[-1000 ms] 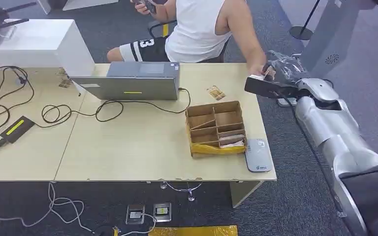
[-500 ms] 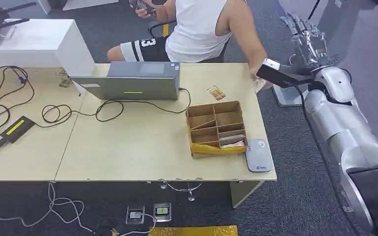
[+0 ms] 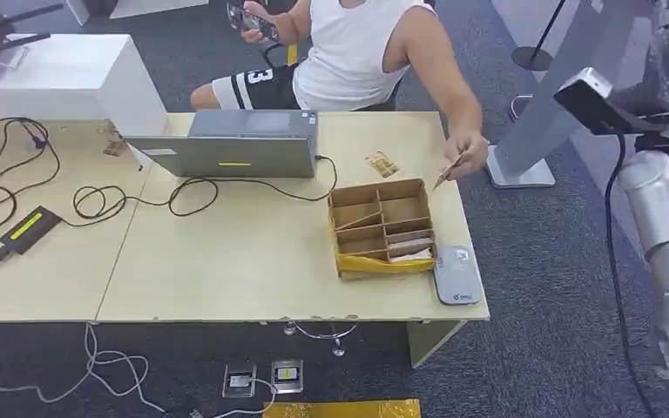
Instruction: Pass the card to the sensor for recognition and then transmit it.
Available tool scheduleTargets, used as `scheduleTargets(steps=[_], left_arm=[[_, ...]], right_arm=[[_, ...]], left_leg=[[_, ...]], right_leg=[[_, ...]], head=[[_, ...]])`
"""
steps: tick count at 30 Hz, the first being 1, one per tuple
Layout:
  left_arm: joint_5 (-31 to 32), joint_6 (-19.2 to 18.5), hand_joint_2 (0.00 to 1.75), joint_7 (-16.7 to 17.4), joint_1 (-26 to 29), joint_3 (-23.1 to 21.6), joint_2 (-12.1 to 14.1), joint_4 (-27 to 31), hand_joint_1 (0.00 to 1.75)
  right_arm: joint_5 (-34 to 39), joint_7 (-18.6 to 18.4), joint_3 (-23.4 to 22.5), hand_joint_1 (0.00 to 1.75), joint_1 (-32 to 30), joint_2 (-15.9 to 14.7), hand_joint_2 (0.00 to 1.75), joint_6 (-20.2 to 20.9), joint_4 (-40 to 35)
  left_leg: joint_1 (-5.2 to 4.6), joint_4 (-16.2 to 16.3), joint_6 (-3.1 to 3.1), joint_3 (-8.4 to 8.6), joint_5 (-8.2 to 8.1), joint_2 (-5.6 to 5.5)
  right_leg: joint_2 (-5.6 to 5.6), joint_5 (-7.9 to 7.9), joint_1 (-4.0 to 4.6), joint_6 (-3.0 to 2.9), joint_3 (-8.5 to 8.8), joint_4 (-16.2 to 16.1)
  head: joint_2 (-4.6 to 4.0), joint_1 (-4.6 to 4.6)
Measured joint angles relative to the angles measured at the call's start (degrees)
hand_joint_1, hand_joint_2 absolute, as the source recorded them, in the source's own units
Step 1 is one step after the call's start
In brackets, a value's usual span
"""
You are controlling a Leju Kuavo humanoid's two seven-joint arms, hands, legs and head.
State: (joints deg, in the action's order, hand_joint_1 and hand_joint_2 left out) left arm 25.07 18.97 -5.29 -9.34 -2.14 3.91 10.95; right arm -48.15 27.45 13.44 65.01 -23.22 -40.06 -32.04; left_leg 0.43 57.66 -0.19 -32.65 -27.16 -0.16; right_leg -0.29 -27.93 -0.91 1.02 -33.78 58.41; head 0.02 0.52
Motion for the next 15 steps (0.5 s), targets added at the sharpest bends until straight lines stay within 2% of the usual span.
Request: scheduleTargets(steps=[4,7,10,11,15], left_arm=[[-0.5,0.2,0.00,-0.1,1.0,0.0,0.2,0.0,0.00],[-1.3,0.3,0.00,-0.2,1.1,0.1,0.2,-0.1,0.00],[-1.7,0.5,0.00,-0.3,1.5,0.2,0.5,-0.1,0.00],[-1.8,0.6,0.00,-0.5,1.5,0.2,0.5,-0.1,0.00],[-2.3,1.5,0.00,-0.8,1.6,0.2,0.7,-0.1,0.00]], right_arm=[[4.6,-1.2,-5.3,0.00,-1.8,-4.1,1.75,0.4,0.1],[14.5,-3.3,-9.5,0.00,-4.0,-6.5,1.75,3.4,1.0],[20.5,-5.9,-13.2,0.00,-7.2,-8.4,1.75,4.0,2.1],[22.2,-7.2,-14.4,0.00,-8.8,-9.0,0.00,3.6,2.6],[26.9,-9.3,-18.9,0.00,-17.3,-11.3,0.00,1.2,4.9]], left_leg=[[0.00,0.0,0.02,-0.04,0.01,-0.07],[0.00,0.0,0.03,-0.04,0.00,-0.06],[0.03,0.0,0.01,-0.01,-0.02,-0.04],[0.04,0.0,0.01,-0.01,-0.03,-0.04],[0.05,0.0,0.03,-0.04,-0.07,-0.14]], right_leg=[[-0.04,0.00,0.00,0.00,0.02,0.0],[-0.03,0.00,0.00,0.00,0.02,0.0],[-0.01,-0.01,0.03,0.00,0.00,0.0],[-0.03,-0.02,0.04,0.00,0.00,0.0],[-0.16,-0.04,0.04,0.00,0.04,0.0]], head=[[0.00,0.00],[0.00,-0.02],[0.00,-0.04],[-0.02,-0.02],[0.00,-0.02]])
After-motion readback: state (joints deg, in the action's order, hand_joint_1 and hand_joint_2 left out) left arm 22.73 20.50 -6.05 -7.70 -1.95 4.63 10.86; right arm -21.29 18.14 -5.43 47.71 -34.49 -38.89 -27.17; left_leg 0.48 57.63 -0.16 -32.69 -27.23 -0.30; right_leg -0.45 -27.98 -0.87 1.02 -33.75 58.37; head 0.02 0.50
